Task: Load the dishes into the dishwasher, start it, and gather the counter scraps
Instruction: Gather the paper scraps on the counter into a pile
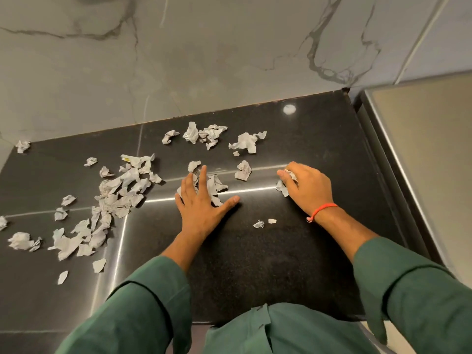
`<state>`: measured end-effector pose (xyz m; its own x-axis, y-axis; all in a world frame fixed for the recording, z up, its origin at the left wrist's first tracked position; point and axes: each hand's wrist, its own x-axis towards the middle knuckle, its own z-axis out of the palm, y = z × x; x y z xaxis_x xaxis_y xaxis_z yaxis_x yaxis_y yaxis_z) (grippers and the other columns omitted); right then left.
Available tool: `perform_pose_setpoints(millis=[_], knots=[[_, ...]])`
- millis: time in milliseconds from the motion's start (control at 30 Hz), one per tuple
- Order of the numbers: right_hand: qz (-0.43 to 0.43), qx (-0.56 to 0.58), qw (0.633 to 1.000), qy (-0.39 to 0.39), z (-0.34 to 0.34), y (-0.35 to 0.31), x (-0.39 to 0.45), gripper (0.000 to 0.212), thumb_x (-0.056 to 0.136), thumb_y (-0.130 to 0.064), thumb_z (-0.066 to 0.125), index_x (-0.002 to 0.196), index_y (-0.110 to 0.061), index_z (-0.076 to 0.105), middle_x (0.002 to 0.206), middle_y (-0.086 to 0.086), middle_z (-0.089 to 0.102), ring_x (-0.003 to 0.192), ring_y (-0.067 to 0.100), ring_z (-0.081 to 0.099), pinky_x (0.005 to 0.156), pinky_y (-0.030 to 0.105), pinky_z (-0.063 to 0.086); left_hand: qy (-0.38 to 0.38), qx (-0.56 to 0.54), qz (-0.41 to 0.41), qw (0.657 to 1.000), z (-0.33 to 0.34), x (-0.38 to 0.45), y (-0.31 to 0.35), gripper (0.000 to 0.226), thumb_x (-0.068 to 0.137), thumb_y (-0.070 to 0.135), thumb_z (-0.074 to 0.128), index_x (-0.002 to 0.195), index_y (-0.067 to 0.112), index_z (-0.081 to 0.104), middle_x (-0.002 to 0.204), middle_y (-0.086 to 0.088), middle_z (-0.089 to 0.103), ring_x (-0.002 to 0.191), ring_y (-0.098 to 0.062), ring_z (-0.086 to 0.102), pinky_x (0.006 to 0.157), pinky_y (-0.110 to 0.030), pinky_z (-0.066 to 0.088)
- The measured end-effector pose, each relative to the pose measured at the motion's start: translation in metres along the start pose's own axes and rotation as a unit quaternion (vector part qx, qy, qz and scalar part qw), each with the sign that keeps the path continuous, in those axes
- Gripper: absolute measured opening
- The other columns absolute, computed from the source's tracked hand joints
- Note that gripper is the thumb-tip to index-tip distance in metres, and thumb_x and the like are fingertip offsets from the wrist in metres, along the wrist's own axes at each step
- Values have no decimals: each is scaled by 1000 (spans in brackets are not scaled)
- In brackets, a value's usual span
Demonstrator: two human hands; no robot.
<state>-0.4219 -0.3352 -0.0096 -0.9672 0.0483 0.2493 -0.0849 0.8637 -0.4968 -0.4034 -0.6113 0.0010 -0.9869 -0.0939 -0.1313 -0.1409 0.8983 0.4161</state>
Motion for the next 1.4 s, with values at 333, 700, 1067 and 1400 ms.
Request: perform_pose_setpoints(millis=[333,700,1067,1400], knots=[[-79,-27,993,-83,23,-27,-1,53,91,-69,46,121,-28,64,126,-3,52,117,20,46,96,40,39,-6,25,77,997,11,27,21,103,78,89,44,158,44,-2,167,-8,3,155,-28,-1,124,-55,6],[-302,-32,931,-203,10,-30,-21,81,85,-80,45,150,-30,39,154,4,34,143,23,31,118,41,27,-8,85,174,981,18,34,26,74,97,72,32,159,45,3,166,-12,7,154,-33,4,122,-55,13],[-267,-8,952,-151,20,-28,-24,27,100,-37,52,118,-20,62,120,7,53,108,23,48,89,40,46,-28,188,375,907,15,57,35,56,104,58,28,158,44,19,163,-9,22,147,-31,26,114,-48,30],[-230,-28,971,-61,35,-39,-13,35,99,-38,45,82,-15,66,76,2,63,66,21,57,52,34,45,27,34,269,962,29,38,50,27,102,37,48,99,12,58,101,-7,53,90,-25,47,75,-41,45]])
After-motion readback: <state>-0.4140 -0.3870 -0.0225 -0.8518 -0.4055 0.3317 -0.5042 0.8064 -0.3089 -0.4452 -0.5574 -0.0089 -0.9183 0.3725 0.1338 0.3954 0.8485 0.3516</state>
